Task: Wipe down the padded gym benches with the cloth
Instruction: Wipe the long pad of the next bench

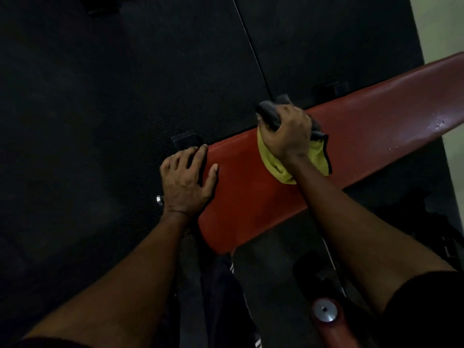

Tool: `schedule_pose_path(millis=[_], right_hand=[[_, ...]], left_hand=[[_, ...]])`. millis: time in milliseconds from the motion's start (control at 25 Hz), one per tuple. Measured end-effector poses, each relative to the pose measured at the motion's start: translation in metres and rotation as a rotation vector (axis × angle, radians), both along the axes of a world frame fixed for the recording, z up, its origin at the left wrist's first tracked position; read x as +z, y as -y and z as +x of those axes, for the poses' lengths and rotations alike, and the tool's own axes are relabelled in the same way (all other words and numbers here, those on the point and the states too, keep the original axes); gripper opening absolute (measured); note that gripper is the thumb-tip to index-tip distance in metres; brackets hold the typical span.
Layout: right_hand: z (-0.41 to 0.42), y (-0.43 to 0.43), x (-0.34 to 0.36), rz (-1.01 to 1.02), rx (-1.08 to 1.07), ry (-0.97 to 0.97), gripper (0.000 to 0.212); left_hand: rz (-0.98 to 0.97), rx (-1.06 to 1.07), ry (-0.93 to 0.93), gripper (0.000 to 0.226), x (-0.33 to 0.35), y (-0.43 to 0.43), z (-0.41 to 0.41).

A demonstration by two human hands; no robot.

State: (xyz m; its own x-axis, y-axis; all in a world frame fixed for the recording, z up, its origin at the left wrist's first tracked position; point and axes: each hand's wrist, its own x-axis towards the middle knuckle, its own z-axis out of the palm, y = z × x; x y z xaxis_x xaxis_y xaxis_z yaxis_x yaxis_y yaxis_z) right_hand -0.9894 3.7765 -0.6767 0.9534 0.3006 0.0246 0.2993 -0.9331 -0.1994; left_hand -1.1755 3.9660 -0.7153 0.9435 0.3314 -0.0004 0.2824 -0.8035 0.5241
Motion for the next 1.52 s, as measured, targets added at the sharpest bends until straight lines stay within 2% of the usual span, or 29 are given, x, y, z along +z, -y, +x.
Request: schedule_pose_path(millis=[80, 160, 280, 360, 400, 480, 560, 640, 680, 840, 960, 1040, 1200, 1280, 1360, 1520], right_hand=[[-0.007, -0.002, 0.000, 0.035, -0.158, 0.023, 0.043], [-0.034, -0.006, -0.001, 0.045, -0.170, -0.004, 0.048], [-0.080, 0.015, 0.005, 0.027, 0.102, -0.094, 0.065], [-0.076, 0.044, 0.006, 0.045, 0.200, -0.123, 0.067], [-0.068, 0.055, 0.006, 0.053, 0.154, -0.098, 0.064], [-0.049, 0.069, 0.005, 0.099, -0.076, -0.023, 0.056], [-0.034, 0.067, 0.003, 0.173, -0.263, 0.033, 0.051], [-0.029, 0.050, 0.000, 0.145, -0.314, 0.054, 0.050], [-0.030, 0.043, 0.000, 0.120, -0.257, 0.045, 0.050], [-0.034, 0.025, -0.003, 0.055, 0.239, -0.077, 0.053], [-0.016, 0.031, 0.001, 0.026, 0.420, -0.091, 0.053], [0.003, 0.047, 0.004, 0.022, 0.379, -0.080, 0.050], [0.035, 0.072, 0.007, 0.013, -0.075, -0.038, 0.047], [0.020, 0.061, 0.006, 0.031, -0.145, -0.032, 0.048], [-0.015, 0.046, 0.005, 0.057, -0.087, -0.043, 0.053], [-0.052, 0.064, 0.005, 0.010, 0.194, -0.168, 0.068]], left_hand=[[0.018, 0.005, 0.000, 0.052, 0.000, 0.001, -0.001], [0.039, -0.001, -0.013, 0.053, 0.002, 0.002, -0.001], [0.116, -0.099, -0.050, 0.049, 0.009, 0.001, -0.001], [0.064, -0.170, -0.074, 0.051, 0.019, 0.012, 0.003], [-0.007, -0.157, -0.095, 0.054, 0.025, 0.024, 0.006], [-0.130, -0.014, -0.131, 0.055, 0.036, 0.048, 0.017], [-0.077, 0.099, -0.133, 0.053, 0.035, 0.060, 0.022], [0.006, 0.096, -0.140, 0.051, 0.024, 0.062, 0.023], [0.021, 0.093, -0.146, 0.051, 0.020, 0.064, 0.023], [0.087, 0.132, -0.142, 0.054, 0.017, 0.071, 0.023], [0.100, 0.137, -0.140, 0.055, 0.014, 0.069, 0.024], [0.098, 0.140, -0.146, 0.055, 0.014, 0.068, 0.024], [0.101, 0.145, -0.148, 0.056, 0.012, 0.071, 0.025], [0.110, 0.148, -0.142, 0.056, 0.012, 0.071, 0.025], [0.109, 0.149, -0.133, 0.056, 0.012, 0.071, 0.024], [0.126, 0.146, -0.140, 0.056, 0.012, 0.071, 0.025]])
